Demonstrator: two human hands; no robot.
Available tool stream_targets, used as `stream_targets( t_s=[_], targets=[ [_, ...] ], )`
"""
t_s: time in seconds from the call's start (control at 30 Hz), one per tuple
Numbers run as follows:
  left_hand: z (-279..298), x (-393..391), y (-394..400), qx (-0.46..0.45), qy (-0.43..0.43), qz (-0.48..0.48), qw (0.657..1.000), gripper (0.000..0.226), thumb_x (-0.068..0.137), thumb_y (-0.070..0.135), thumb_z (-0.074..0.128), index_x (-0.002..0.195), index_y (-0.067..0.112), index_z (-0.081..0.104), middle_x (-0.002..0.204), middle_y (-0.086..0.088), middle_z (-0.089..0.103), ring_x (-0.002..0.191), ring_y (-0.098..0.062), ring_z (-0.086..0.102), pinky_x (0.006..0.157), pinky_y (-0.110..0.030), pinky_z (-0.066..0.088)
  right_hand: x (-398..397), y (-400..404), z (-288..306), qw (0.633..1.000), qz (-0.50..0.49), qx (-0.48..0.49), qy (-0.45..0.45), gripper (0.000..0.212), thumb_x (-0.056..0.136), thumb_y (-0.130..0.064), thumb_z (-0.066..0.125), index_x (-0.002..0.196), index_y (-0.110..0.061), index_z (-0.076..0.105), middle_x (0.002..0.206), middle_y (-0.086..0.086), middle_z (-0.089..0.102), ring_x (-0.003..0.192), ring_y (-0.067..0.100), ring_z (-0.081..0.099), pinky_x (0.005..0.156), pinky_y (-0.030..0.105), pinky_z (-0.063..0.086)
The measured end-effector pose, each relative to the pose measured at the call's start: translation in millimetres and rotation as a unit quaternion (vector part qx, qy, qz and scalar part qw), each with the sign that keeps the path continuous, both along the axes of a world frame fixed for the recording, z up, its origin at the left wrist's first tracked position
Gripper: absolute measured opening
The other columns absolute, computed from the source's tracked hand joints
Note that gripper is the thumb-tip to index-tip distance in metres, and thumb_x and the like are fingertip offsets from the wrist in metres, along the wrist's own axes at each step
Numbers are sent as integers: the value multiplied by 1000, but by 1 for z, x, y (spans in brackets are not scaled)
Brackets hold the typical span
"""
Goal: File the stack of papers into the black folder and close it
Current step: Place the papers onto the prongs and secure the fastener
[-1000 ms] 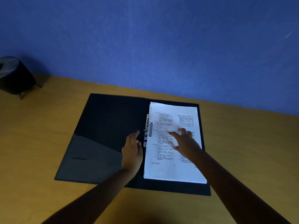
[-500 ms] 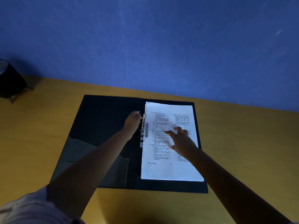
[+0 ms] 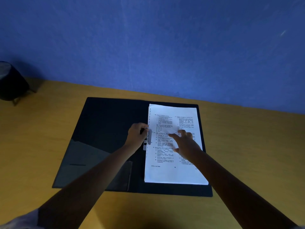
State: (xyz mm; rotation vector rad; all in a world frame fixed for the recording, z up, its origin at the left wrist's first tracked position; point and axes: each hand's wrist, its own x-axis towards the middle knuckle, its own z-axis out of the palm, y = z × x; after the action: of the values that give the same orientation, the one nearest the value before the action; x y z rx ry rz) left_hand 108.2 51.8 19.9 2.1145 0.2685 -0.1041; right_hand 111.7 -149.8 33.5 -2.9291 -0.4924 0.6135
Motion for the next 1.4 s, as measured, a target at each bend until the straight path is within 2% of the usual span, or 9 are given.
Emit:
stream_targets(
  t_s=[0.1, 0.23, 0.33, 0.57, 0.73, 0.87, 1.0, 1.1, 1.4],
  targets=[
    [-10, -8, 4, 117, 5, 2, 993, 42, 89, 31, 57, 127, 15, 51, 133, -7, 49, 126, -25, 42, 99, -42, 35, 0, 0, 0, 1000, 2, -4, -3, 67, 85, -22, 66, 142, -28, 33, 150, 13, 29, 135, 36, 32, 101, 45, 46],
    [-25, -22, 8, 159, 10, -18, 987, 68, 85, 54, 51, 138, 13, 39, 146, -6, 39, 139, -24, 27, 111, -44, 24, 0, 0, -1, 1000, 4, -6, -5, 67, 85, -23, 66, 142, -29, 33, 149, 14, 30, 135, 36, 33, 100, 45, 47],
    [-33, -26, 6, 173, 7, -22, 985, 61, 90, 49, 45, 140, 14, 37, 150, -2, 34, 144, -20, 15, 116, -43, 11, 0, 0, -1, 1000, 4, -7, -4, 66, 85, -24, 66, 142, -29, 33, 150, 14, 30, 136, 36, 32, 101, 45, 46],
    [-38, -30, 3, 181, 1, -26, 983, 67, 91, 48, 45, 145, 15, 24, 155, -1, 24, 146, -20, 6, 118, -42, 4, -1, 0, 1, 1000, 5, -5, -4, 64, 86, -27, 65, 142, -28, 34, 150, 14, 31, 135, 36, 33, 102, 46, 45],
    [-39, -31, 7, 189, 0, -35, 981, 69, 89, 52, 47, 145, 19, 25, 156, 1, 21, 146, -19, 5, 117, -42, 5, -1, -1, 3, 1000, 7, -10, -2, 66, 86, -27, 65, 143, -29, 32, 151, 12, 29, 136, 36, 32, 103, 45, 44],
    [-40, -31, 6, 204, 6, -51, 978, 66, 88, 59, 38, 145, 26, 26, 157, 2, 17, 146, -20, 1, 117, -43, 3, -1, 0, 4, 1000, 7, -12, 1, 66, 86, -26, 65, 143, -28, 31, 151, 13, 28, 137, 36, 31, 104, 45, 44],
    [-39, -33, 8, 195, 17, -59, 979, 105, 63, 87, 7, 145, 25, 25, 158, 3, 15, 146, -19, -1, 117, -42, 2, -1, 0, 4, 1000, 6, -13, 0, 66, 86, -25, 64, 143, -28, 32, 152, 12, 28, 137, 36, 31, 105, 45, 43],
    [-41, -31, 7, 201, 21, -54, 978, 87, 79, 75, 25, 147, 21, 20, 158, 3, 12, 146, -18, -3, 117, -41, 1, -1, 0, 5, 1000, 5, -9, 4, 65, 86, -24, 64, 143, -28, 32, 151, 13, 28, 137, 36, 30, 105, 45, 44],
    [-44, -31, 5, 238, 43, -80, 967, 76, 91, 59, 32, 149, 17, 6, 160, 4, 0, 145, -19, -12, 117, -41, -3, 0, 0, 3, 1000, 7, -13, 2, 66, 86, -26, 65, 143, -28, 33, 150, 13, 30, 135, 36, 34, 102, 44, 45]
  ],
)
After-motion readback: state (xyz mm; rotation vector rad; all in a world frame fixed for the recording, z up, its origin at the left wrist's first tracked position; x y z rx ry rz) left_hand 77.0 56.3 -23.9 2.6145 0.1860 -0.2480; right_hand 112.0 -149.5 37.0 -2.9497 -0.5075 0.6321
